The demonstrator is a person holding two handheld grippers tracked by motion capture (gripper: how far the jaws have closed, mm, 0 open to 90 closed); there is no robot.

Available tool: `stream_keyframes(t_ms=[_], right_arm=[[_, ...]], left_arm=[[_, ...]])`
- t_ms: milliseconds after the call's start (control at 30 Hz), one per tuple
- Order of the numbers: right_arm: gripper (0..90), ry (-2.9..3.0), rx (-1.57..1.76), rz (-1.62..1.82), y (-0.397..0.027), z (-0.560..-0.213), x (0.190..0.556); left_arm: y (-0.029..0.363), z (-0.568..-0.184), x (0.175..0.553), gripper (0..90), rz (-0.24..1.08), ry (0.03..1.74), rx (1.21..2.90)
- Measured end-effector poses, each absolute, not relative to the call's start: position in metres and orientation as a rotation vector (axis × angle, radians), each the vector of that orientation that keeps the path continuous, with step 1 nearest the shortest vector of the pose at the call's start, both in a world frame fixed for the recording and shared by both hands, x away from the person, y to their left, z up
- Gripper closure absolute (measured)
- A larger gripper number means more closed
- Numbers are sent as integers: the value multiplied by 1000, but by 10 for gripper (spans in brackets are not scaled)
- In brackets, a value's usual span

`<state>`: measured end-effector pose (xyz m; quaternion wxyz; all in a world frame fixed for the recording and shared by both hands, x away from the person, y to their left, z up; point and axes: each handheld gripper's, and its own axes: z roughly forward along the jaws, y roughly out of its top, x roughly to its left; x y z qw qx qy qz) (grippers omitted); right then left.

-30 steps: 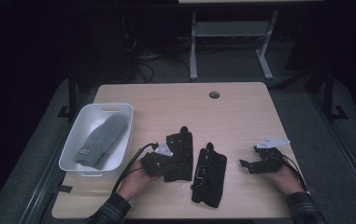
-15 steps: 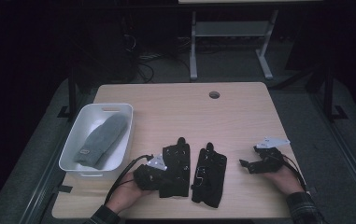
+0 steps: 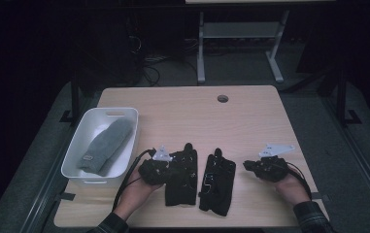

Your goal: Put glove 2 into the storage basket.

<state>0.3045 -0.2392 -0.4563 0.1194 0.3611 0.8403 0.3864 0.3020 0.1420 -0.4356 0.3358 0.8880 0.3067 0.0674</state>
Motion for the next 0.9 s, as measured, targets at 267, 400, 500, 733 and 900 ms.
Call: stream_keyframes(t_ms=[267,400,500,733,900], right_arm=[[900,2593,925,1169,-204,-455,293],[900,2637,884,1148,-194,-459,291],[900,2657,877,1142,-192,-461,291],[900,2669,888,1122,-194,-464,292],[900,2667,891,1124,-195,-464,293]], left_arm=[[146,-443,307,471,179,907,2286],[146,-449,312,436,153,917,2297],[143,-454,314,443,137,893,2325],[134,-456,318,454,121,834,2345],[126,-457,321,458,120,800,2355]])
